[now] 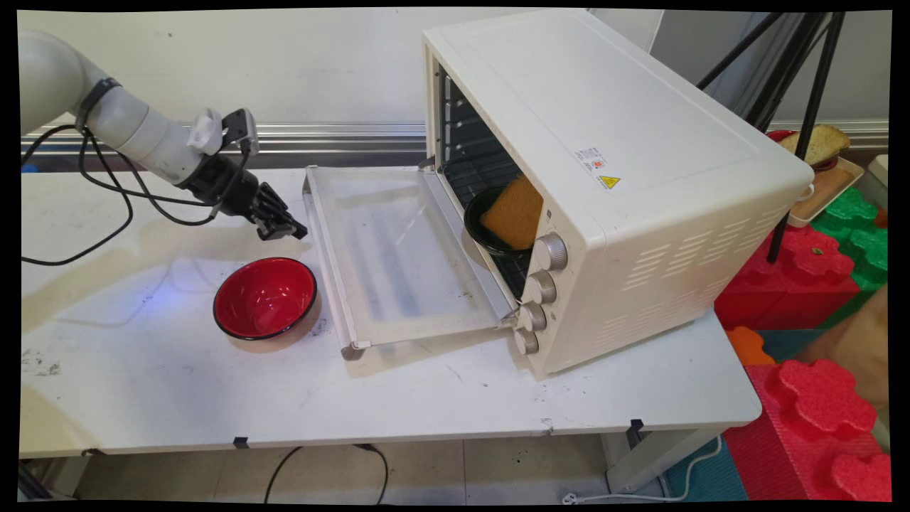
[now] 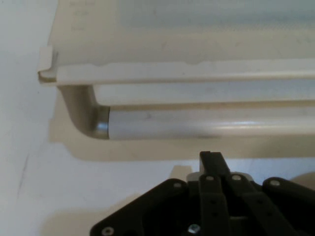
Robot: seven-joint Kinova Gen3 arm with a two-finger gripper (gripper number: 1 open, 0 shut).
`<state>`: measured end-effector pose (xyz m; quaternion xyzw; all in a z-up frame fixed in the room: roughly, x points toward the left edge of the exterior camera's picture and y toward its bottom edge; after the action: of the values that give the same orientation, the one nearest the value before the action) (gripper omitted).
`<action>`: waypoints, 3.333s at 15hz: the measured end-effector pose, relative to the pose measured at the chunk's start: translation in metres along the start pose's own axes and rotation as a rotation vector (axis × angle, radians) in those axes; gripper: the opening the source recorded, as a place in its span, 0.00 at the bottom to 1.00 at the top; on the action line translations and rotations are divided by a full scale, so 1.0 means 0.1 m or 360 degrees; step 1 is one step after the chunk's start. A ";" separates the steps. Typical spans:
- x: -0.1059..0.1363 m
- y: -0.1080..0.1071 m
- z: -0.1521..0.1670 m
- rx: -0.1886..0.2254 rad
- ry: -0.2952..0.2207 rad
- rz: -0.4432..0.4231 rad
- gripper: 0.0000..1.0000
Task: Close the oven
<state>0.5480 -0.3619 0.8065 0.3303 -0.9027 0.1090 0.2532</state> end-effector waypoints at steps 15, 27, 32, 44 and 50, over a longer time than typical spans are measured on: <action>0.05 -0.01 0.11 0.0001 0.0135 0.0090 0.00; 0.17 -0.03 -0.12 0.0027 0.0293 0.0091 0.00; 0.38 -0.03 -0.24 0.0031 0.0385 0.0101 0.00; 0.84 -0.03 -0.52 0.0065 0.0572 0.0112 0.00; 1.00 -0.03 -0.61 0.0079 0.0632 0.0125 0.00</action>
<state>0.5080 -0.3962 0.9109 0.2730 -0.8443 0.2040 0.4136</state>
